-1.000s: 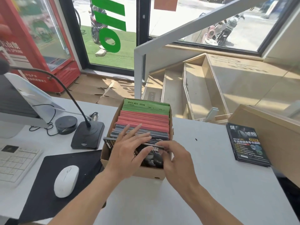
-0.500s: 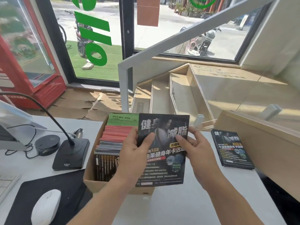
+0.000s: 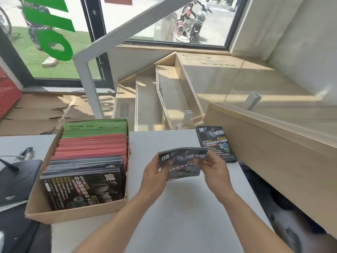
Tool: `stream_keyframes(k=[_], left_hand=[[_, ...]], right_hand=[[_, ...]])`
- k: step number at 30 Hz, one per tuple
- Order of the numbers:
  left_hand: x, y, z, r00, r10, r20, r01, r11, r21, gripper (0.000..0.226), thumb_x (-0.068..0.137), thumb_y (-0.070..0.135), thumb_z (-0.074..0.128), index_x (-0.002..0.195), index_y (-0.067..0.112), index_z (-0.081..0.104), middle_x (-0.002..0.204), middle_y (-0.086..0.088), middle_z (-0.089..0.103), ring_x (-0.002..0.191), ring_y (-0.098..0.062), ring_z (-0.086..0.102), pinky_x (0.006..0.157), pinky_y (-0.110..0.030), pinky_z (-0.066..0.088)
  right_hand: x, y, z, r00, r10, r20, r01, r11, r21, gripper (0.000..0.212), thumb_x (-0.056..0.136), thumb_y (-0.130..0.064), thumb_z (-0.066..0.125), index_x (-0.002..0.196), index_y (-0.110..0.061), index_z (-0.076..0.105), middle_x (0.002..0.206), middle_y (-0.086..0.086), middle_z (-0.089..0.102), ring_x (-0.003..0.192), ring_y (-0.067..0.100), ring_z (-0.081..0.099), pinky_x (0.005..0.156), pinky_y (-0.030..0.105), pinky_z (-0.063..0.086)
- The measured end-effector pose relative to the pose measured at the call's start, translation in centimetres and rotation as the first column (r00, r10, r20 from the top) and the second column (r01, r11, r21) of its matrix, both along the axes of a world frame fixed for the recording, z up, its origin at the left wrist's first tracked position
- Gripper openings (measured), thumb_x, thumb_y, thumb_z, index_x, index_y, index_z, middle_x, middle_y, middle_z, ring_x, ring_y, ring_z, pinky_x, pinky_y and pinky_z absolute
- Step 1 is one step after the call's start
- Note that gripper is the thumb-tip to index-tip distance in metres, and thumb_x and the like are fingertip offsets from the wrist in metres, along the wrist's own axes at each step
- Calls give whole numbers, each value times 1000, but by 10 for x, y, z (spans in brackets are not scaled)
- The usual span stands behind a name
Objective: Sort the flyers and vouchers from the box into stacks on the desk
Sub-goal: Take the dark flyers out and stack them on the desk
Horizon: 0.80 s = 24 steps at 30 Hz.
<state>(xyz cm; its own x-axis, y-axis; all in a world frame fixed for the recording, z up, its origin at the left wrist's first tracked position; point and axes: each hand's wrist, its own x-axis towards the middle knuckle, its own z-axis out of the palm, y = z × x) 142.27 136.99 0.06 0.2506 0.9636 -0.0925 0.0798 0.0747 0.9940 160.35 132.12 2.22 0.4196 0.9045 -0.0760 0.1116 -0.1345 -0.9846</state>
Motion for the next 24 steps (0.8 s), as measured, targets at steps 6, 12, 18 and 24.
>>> stream_keyframes(k=[6,12,18,24], left_hand=[[15,-12,-9,990,132,-48,-130,990,49,21,99,10,60,111,28,61,101,21,71,99,2,65,81,-8,47],[23,-13,-12,968,235,-85,-231,971,59,24,98,4,59,103,27,64,96,9,73,88,2,66,70,-8,46],[63,19,-1,960,241,-142,-244,970,-4,20,100,11,59,114,26,59,104,6,70,84,-3,66,59,-11,48],[137,67,19,993,62,-99,-83,970,-230,46,95,7,64,135,22,47,125,7,58,90,-1,62,48,-7,45]], right_hand=[[24,-7,-22,998,59,8,-59,994,-88,21,100,-16,61,114,-31,65,105,-14,73,100,7,68,80,23,55],[32,-10,-43,984,140,107,-118,975,-191,20,100,-14,59,109,-31,65,101,-20,73,97,3,67,81,26,54],[57,8,-34,999,30,40,-23,989,-148,26,101,-17,58,112,-40,60,104,-13,73,95,9,71,71,32,62],[123,55,-17,982,-156,108,173,970,-173,30,102,-17,57,122,-38,50,104,-10,69,81,8,73,59,26,59]])
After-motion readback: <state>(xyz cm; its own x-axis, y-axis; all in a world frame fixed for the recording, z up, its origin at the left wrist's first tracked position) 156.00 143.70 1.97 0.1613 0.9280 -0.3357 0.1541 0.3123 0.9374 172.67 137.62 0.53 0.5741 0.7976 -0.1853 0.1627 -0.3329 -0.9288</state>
